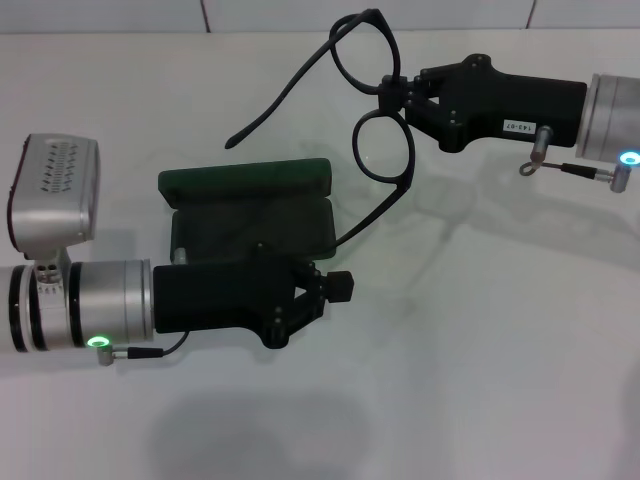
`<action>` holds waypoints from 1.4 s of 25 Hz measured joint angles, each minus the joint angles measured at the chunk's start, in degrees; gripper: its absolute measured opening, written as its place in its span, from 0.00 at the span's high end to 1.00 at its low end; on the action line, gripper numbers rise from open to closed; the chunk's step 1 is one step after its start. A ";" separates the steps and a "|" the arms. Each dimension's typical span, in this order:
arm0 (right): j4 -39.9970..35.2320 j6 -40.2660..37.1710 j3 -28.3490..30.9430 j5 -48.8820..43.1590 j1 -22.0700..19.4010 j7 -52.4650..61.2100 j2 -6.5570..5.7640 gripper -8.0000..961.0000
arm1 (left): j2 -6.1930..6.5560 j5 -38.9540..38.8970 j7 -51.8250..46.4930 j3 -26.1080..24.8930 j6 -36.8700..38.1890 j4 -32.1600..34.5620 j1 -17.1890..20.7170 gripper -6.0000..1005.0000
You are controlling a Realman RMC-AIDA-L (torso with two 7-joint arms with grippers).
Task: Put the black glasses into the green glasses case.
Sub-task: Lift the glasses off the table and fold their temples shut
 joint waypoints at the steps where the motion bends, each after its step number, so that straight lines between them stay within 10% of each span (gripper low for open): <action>1: 0.15 -0.21 -0.23 0.44 0.01 -0.18 0.00 0.95 | 0.00 0.00 0.00 -0.02 0.01 -0.01 -0.11 0.95; 35: 1.17 -1.30 -12.59 3.50 -0.28 -1.85 0.00 0.94 | 0.18 -2.95 -0.87 -0.47 -0.14 0.09 -3.31 0.99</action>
